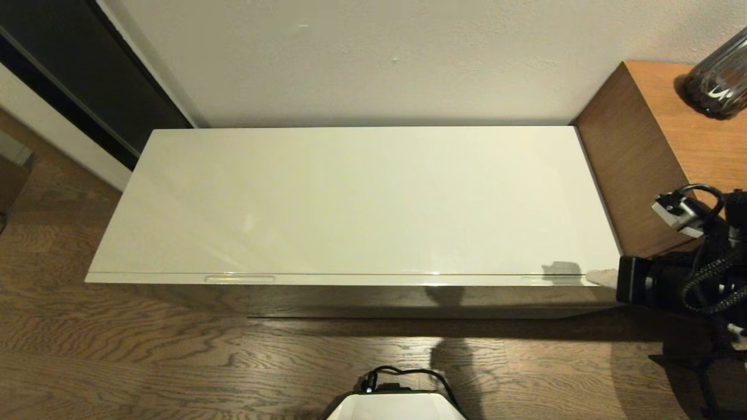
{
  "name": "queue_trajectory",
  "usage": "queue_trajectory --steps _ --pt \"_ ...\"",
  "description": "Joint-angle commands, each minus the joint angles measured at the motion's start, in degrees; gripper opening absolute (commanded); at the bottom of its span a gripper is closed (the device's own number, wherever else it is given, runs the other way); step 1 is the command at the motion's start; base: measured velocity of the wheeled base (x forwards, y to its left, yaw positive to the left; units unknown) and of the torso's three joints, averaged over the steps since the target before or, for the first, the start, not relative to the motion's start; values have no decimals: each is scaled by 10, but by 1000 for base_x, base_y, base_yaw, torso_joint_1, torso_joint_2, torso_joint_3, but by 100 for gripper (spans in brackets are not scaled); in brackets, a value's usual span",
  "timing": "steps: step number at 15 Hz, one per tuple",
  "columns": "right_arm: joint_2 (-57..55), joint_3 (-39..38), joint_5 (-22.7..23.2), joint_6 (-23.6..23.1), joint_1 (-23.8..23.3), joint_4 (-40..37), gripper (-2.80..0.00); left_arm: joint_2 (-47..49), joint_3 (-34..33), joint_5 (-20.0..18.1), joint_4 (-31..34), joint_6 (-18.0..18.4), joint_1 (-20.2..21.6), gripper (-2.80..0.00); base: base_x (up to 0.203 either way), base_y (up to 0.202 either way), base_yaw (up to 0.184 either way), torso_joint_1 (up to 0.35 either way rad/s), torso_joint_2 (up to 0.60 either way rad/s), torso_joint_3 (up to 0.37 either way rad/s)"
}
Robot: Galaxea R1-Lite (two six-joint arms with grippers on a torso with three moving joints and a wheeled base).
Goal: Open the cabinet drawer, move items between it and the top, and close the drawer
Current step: Open the drawer
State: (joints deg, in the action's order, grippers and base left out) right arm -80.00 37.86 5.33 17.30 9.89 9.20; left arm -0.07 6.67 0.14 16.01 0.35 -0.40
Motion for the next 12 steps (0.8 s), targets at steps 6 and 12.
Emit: queue_trajectory --steps 6,12 --pt "-75 -2 -6 3 0 20 -280 0 0 0 2 0 1 -280 0 0 0 0 0 0" --pt "-115 -5 -33 26 0 87 -280 0 0 0 1 0 0 -280 0 0 0 0 0 0"
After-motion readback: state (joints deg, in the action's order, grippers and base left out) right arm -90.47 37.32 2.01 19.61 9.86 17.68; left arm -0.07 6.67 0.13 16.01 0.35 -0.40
